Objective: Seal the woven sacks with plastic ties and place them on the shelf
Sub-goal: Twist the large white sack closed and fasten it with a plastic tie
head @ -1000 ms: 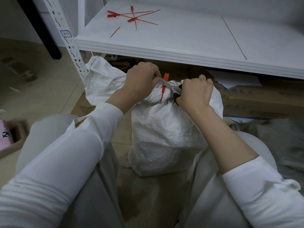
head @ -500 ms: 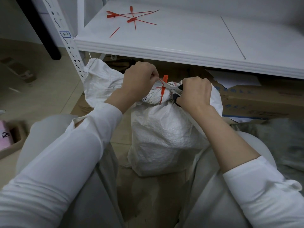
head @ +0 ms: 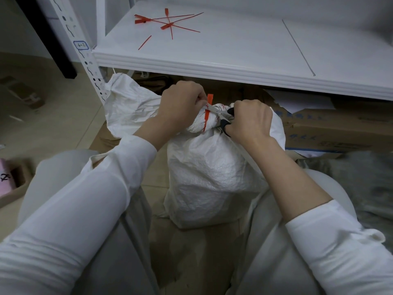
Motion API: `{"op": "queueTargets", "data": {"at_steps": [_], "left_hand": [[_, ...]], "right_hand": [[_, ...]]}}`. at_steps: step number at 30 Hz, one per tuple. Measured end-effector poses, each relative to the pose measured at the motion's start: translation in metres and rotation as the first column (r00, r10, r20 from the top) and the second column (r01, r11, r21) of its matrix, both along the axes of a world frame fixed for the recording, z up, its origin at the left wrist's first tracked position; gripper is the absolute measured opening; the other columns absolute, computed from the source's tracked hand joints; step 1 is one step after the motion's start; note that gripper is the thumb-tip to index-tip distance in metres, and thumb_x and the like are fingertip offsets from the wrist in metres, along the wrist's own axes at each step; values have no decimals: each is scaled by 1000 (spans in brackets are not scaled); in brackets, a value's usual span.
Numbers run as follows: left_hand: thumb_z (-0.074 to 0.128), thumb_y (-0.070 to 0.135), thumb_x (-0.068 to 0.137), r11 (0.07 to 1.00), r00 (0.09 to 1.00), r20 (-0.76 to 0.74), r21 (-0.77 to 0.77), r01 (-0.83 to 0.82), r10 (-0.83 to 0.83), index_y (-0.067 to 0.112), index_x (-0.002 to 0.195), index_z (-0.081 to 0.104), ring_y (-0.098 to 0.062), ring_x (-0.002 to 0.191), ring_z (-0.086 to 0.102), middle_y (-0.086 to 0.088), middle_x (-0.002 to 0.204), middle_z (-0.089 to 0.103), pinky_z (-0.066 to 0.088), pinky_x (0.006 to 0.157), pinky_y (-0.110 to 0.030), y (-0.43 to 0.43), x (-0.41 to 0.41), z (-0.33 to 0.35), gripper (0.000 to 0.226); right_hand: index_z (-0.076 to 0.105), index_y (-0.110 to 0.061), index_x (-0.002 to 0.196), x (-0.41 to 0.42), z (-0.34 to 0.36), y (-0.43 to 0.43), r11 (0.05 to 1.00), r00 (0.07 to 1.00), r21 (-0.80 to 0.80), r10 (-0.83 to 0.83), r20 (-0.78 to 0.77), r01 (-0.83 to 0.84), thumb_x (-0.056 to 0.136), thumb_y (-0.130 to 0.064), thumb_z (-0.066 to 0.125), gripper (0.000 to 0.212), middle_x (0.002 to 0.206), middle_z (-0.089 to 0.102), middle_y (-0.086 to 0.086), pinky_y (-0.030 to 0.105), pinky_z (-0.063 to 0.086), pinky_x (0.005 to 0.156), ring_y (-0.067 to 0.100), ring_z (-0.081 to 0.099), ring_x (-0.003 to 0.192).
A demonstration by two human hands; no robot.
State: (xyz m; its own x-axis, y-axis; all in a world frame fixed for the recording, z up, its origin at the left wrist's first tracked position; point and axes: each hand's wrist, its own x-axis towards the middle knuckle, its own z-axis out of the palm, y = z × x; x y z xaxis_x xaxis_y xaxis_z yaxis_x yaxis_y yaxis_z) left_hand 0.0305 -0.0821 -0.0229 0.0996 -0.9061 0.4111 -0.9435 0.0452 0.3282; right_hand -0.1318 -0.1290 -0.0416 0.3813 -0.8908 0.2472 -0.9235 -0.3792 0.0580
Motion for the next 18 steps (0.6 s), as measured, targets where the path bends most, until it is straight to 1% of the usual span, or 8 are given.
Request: {"op": "queueTargets", "data": {"at_steps": [2,4,5,7,10,13,16,18], "left_hand": [[57,27,95,999,999,27,12,39,-40,15,98,71,-19,91,62,0,101,68,43,73,-28,4,-9,-2,18],[56,26,96,997,996,50,22,71,-72,16,97,70,-21,92,61,0,102,66,49,78,-35,7,-15,-4,17],[56,26,96,997,996,48,20,74,-75,16,97,69,-21,93,61,0,102,65,49,79,-35,8,-16,-5,17],[56,26,96,999,998,26,-2,52,-52,16,98,70,-20,91,61,0,101,66,46,76,-31,7,-13,-3,17],[58,24,95,999,1000,-16,-37,-10,9,16,98,71,-19,90,62,1,99,68,46,73,-30,5,-3,-1,16],[58,24,94,998,997,-49,-25,-58,57,17,99,72,-17,89,63,2,98,69,45,70,-29,2,5,-3,16],[58,22,93,995,990,-99,-21,-101,98,17,97,73,-19,88,64,1,96,70,50,73,-33,0,9,-4,15],[59,21,93,989,978,-155,-26,-149,143,17,95,73,-19,86,65,0,93,71,49,72,-32,-1,13,-1,15]], "right_hand": [[48,-16,76,1,-4,1,1000,1000,-19,12,-5,-12,74,-33,71,30,76,46,0,33,29,62,22,44,78],[48,-16,81,3,-6,1,999,1000,-28,27,-14,-28,72,-35,73,32,79,46,0,33,31,62,22,47,84],[49,-15,82,4,-6,1,999,999,-25,35,-10,-35,72,-35,73,33,80,46,0,33,31,62,22,46,83],[47,-16,80,4,-4,0,999,999,-12,40,3,-40,72,-33,74,33,78,46,0,32,31,61,19,41,77],[48,-17,79,4,-1,0,1000,999,9,28,23,-29,74,-32,74,30,76,47,0,30,30,58,19,43,69],[51,-17,79,5,1,1,999,1000,39,16,23,-17,75,-31,74,27,73,47,0,30,30,58,19,45,68],[53,-16,75,3,3,1,999,1000,51,10,8,-11,79,-27,71,22,64,40,0,31,29,58,21,44,67],[53,-14,74,0,4,1,999,1000,54,5,12,-5,81,-26,69,21,64,41,2,31,28,58,23,43,67]]}}
